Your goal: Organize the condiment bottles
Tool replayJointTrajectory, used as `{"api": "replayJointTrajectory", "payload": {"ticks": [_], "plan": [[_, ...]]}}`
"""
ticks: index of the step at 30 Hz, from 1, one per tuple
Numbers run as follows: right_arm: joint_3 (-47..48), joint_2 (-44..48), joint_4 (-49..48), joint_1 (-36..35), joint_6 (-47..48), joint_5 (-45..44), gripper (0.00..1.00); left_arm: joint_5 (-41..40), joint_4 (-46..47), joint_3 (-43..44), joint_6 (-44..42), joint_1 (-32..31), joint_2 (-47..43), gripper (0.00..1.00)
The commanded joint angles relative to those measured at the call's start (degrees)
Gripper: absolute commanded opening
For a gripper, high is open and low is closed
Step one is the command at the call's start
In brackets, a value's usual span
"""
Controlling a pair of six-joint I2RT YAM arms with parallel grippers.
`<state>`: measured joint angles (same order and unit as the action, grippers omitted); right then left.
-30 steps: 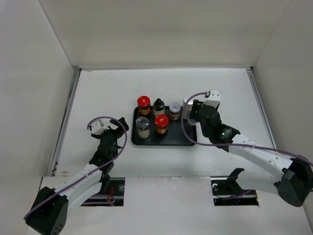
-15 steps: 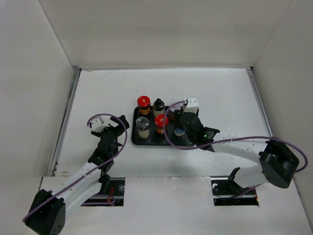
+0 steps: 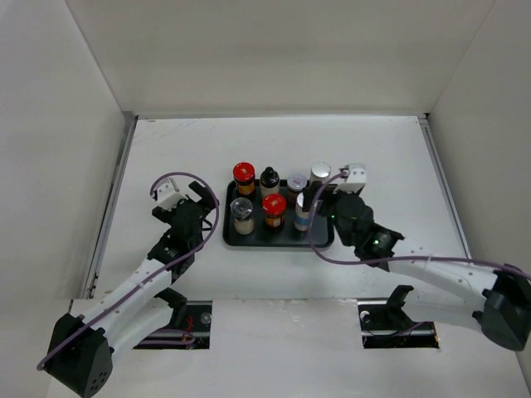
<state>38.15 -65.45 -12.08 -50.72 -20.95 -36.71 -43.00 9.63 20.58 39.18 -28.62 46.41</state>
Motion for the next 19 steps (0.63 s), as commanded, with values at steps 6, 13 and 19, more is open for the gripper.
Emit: {"api": "replayJointTrajectory", "payload": {"ticks": [6,13,19], "plan": [[-13.6,20.8,-13.7,12.5,-7.3,-4.3,1.00,0.4,-10.0,9.1,0.1,-0.1,3.8,1.00],[-19.3,23.5,-14.2,16.8,-15.1,-4.1,1.00,0.7,-12.3,13.9,-0.3,-2.0,3.9,1.00],[-18.8,19.7,-15.4,17.5,-15.4,-1.7,1.00,0.1,-13.0,16.9,-1.4,-3.5,7.0,1.00]]}}
